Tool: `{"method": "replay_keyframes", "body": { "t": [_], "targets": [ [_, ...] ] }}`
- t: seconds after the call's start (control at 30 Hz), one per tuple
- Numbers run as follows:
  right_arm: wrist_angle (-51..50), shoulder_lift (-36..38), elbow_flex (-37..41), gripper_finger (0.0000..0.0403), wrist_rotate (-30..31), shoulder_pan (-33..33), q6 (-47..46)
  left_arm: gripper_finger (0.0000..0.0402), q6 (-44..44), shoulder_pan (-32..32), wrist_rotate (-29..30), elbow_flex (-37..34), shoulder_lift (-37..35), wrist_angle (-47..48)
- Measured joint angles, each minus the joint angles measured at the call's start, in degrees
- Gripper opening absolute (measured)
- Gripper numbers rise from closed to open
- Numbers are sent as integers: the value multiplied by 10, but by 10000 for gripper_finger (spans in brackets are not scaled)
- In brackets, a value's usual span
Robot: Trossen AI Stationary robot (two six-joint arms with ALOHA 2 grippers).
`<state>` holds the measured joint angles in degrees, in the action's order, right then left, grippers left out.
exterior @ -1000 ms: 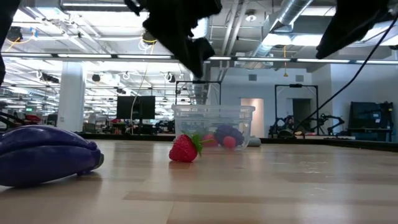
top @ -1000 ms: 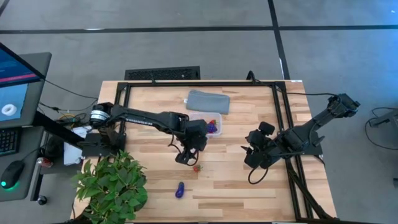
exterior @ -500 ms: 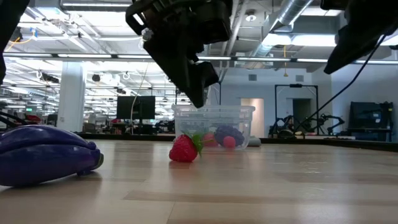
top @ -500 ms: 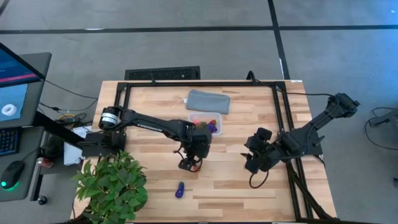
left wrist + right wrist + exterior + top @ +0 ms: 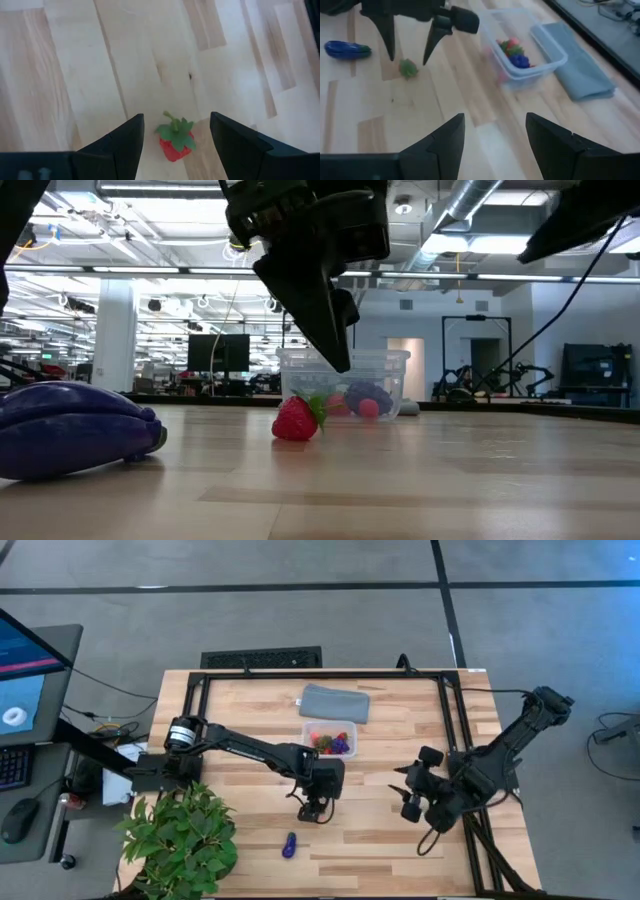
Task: Pick and placing Produce into tupperware
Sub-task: Put the red strawberry into the transparent bin
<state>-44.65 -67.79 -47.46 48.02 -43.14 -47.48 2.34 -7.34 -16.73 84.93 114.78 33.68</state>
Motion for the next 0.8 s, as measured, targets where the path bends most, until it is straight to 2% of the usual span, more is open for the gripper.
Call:
{"method": "replay_keyframes", "body": {
  "t": [0.1, 0.17, 0.27, 0.4, 0.5, 0.7, 0.8],
  "targets": [
    [5, 8, 22, 235, 3, -21, -34, 217, -11, -3, 22, 0, 0, -5],
    [45, 29, 59, 235, 1, -38, -61, 217, -16, -4, 33, 0, 0, 0],
    [167, 74, 127, 235, 0, -60, -71, 217, -28, -5, 52, 0, 0, 4],
    [347, 139, 200, 235, -21, -55, 5, 217, -47, -7, 52, 0, 0, 5],
    [383, 176, 218, 235, -86, -16, 62, 217, -61, -14, 56, 0, 0, 9],
    [392, 202, 218, 221, -304, 119, 150, 217, -80, -43, 91, -16, -2, 1],
    [402, 202, 218, 212, -367, 172, 188, 217, -108, -48, 96, -39, -2, -14]
  ]
}}
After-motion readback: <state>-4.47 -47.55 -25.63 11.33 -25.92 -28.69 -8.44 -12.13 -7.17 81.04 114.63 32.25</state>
